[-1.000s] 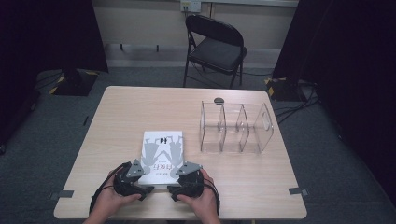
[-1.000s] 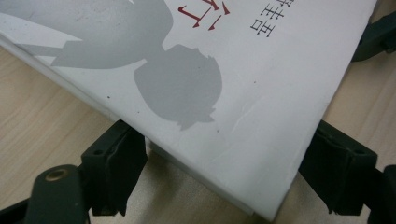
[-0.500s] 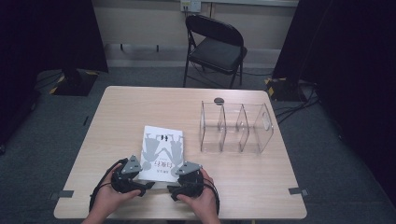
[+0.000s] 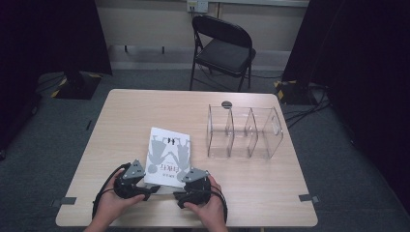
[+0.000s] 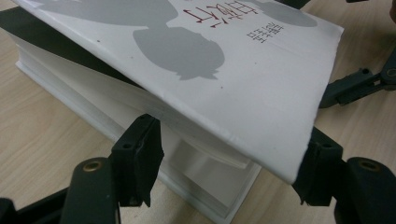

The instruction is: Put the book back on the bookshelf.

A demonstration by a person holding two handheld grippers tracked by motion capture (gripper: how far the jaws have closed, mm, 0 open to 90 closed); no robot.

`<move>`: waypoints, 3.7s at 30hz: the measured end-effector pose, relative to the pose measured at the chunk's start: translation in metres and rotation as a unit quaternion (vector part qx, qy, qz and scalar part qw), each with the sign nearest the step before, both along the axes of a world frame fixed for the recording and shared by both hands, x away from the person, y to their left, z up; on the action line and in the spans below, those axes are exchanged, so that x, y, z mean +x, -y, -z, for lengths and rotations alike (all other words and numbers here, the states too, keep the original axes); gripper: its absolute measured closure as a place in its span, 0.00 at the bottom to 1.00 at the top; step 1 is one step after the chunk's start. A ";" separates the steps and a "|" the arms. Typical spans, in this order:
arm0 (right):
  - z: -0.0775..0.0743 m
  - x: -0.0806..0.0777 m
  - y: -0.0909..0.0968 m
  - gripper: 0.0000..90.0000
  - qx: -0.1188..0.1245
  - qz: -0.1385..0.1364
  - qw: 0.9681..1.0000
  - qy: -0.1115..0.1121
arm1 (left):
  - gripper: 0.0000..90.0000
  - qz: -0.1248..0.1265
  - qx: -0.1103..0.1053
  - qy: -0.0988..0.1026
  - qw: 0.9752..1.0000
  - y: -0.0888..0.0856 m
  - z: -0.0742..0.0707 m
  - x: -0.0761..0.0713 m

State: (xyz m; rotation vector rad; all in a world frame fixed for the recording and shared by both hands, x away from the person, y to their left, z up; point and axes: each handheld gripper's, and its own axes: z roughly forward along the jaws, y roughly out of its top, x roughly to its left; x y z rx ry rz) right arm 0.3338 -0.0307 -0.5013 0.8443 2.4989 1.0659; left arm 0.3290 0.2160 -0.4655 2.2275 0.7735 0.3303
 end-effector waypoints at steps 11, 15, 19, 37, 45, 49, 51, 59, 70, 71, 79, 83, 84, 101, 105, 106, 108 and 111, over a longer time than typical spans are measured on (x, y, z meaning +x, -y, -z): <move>-0.009 -0.005 -0.001 0.10 -0.022 -0.012 0.999 0.036 | 0.38 0.002 0.001 -0.002 1.000 0.000 0.000 0.001; -0.014 -0.006 -0.002 0.11 -0.018 -0.017 0.999 0.042 | 0.38 0.002 0.006 -0.003 1.000 0.000 -0.002 0.001; -0.021 -0.007 -0.007 0.11 -0.011 -0.019 0.999 0.049 | 0.38 0.001 0.003 -0.004 1.000 0.001 -0.002 0.001; -0.025 -0.006 -0.032 0.10 -0.023 -0.031 0.994 0.101 | 0.38 0.003 0.008 -0.002 1.000 0.003 -0.008 0.002; -0.021 -0.006 -0.034 0.10 -0.022 -0.016 0.993 0.119 | 0.38 0.003 0.009 -0.003 1.000 0.006 -0.010 0.001; -0.020 -0.006 -0.034 0.11 -0.020 -0.007 0.992 0.126 | 0.38 0.005 0.009 -0.003 1.000 0.007 -0.010 0.001; -0.019 -0.006 -0.035 0.11 -0.020 -0.004 0.992 0.127 | 0.38 0.006 0.007 -0.002 1.000 0.006 -0.009 0.001; -0.016 -0.007 -0.035 0.12 -0.023 -0.008 0.989 0.144 | 0.38 0.005 0.007 -0.006 1.000 0.006 -0.007 0.001; -0.022 -0.011 -0.036 0.25 -0.043 -0.022 0.987 0.151 | 0.35 0.006 -0.004 0.001 1.000 0.001 -0.004 0.001; -0.023 -0.011 -0.036 0.26 -0.045 -0.023 0.987 0.153 | 0.32 0.003 0.003 0.007 1.000 0.001 -0.004 0.000; -0.024 -0.014 -0.034 0.37 -0.048 -0.019 0.983 0.175 | 0.25 0.021 0.037 0.004 0.999 -0.008 0.002 -0.010; -0.027 -0.014 -0.031 0.43 -0.047 -0.012 0.982 0.184 | 0.25 0.024 0.042 -0.001 0.999 -0.014 0.005 -0.010; -0.028 -0.014 -0.031 0.45 -0.046 -0.009 0.981 0.186 | 0.24 0.029 0.044 0.003 0.999 -0.014 0.004 -0.010; -0.050 -0.005 -0.026 0.59 -0.070 -0.002 0.981 0.179 | 0.21 0.037 0.059 -0.008 0.998 -0.020 0.014 -0.004; -0.056 -0.003 -0.027 0.61 -0.072 0.002 0.982 0.176 | 0.20 0.035 0.057 -0.008 0.998 -0.021 0.016 -0.003; -0.059 -0.003 -0.027 0.61 -0.072 0.002 0.981 0.177 | 0.18 0.034 0.058 -0.007 0.998 -0.021 0.016 -0.003; -0.063 -0.002 -0.027 0.62 -0.074 0.003 0.981 0.178 | 0.18 0.033 0.061 -0.007 0.998 -0.021 0.017 -0.002; -0.069 0.000 -0.029 0.63 -0.080 0.003 0.981 0.177 | 0.18 0.033 0.057 -0.012 0.998 -0.022 0.020 -0.001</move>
